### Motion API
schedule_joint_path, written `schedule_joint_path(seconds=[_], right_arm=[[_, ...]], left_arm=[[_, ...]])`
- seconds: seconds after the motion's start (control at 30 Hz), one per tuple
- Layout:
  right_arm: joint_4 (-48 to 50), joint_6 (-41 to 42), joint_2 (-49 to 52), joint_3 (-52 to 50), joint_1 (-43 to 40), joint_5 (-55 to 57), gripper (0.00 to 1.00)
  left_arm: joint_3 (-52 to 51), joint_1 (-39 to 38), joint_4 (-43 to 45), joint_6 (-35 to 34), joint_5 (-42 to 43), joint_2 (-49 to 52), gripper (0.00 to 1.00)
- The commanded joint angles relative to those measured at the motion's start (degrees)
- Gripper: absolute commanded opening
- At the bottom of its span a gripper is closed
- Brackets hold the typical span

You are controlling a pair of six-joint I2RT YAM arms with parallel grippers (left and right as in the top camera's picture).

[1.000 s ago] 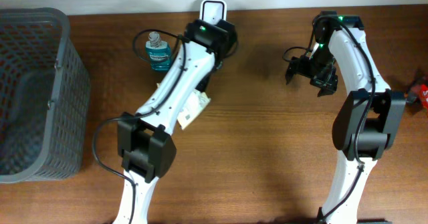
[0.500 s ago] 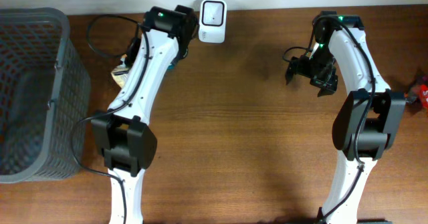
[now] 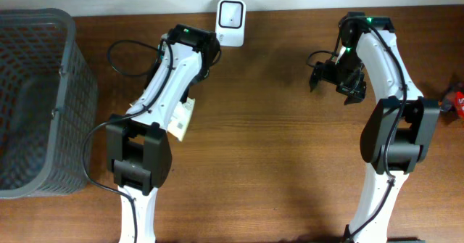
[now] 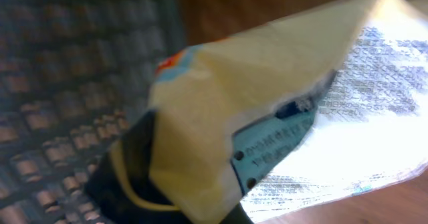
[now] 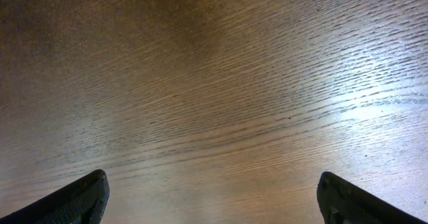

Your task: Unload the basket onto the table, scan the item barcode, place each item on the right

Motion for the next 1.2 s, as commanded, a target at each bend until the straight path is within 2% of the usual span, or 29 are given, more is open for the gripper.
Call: schedule_joint_path(seconds=[0.0, 0.1, 0.2, 0.3, 0.4, 0.5, 0.67, 0.77, 0.9, 0.97, 1.1, 1.13, 1.17], right_arm=[[-0.17, 0.48, -0.22, 0.85, 0.24, -0.26, 0.99], [-0.17, 0.48, -0.22, 0.85, 0.24, -0.26, 0.99], [-0.17, 0.48, -0.22, 0.85, 0.24, -0.26, 0.99], [-0.2, 0.48, -0.22, 0.85, 0.24, -0.26, 0.99], [-0.17, 0.48, -0.22, 0.85, 0.24, -0.26, 0.99], [-0.2, 0.48, -0.22, 0.85, 0.24, -0.26, 0.99], [-0.17, 0.48, -0.22, 0.85, 0.24, -0.26, 0.99], [-0.2, 0.48, -0.22, 0.85, 0.24, -0.28, 0.99], [-0.2, 0.48, -0.22, 0.85, 0.24, -0.26, 0.99], [-0.17, 0.48, -0.22, 0.85, 0.24, -0.26, 0.99], [-0.17, 0.48, -0.22, 0.85, 0.24, -0.26, 0.99], [-0.17, 0.48, -0.22, 0.85, 0.24, -0.26, 0.99], [-0.17, 0.48, -0.22, 0.85, 0.24, -0.26, 0.99]], left_arm=[[0.42, 1.92, -0.07, -2.71, -17.64, -2.27, 0.0], [0.42, 6.45, -0.07, -2.69, -25.05, -2.27, 0.0], [0.42, 10.95, 0.02, -2.71, -24.92, -2.27, 0.0], [0.37, 11.85, 0.55, -1.36, -14.12, -2.14, 0.0], [-0.02, 10.19, 0.22, -1.42, -10.82, -2.14, 0.0], [-0.02, 6.38, 1.22, -1.38, 0.79, -2.14, 0.0], [-0.02, 0.44, 2.62, -1.4, 5.6, -2.14, 0.0], [-0.02, -2.62, 5.16, -1.11, 18.67, -2.14, 0.0], [-0.02, -6.29, 13.68, -0.79, 44.87, -2.14, 0.0], [-0.02, -7.63, 18.73, -0.83, 54.42, -2.14, 0.0], [-0.02, -9.97, 25.42, -3.74, 61.31, -2.14, 0.0], [-0.02, -10.51, 25.77, -5.75, 61.31, -2.14, 0.13], [-0.02, -10.91, 25.79, -5.75, 61.29, -2.14, 0.21]])
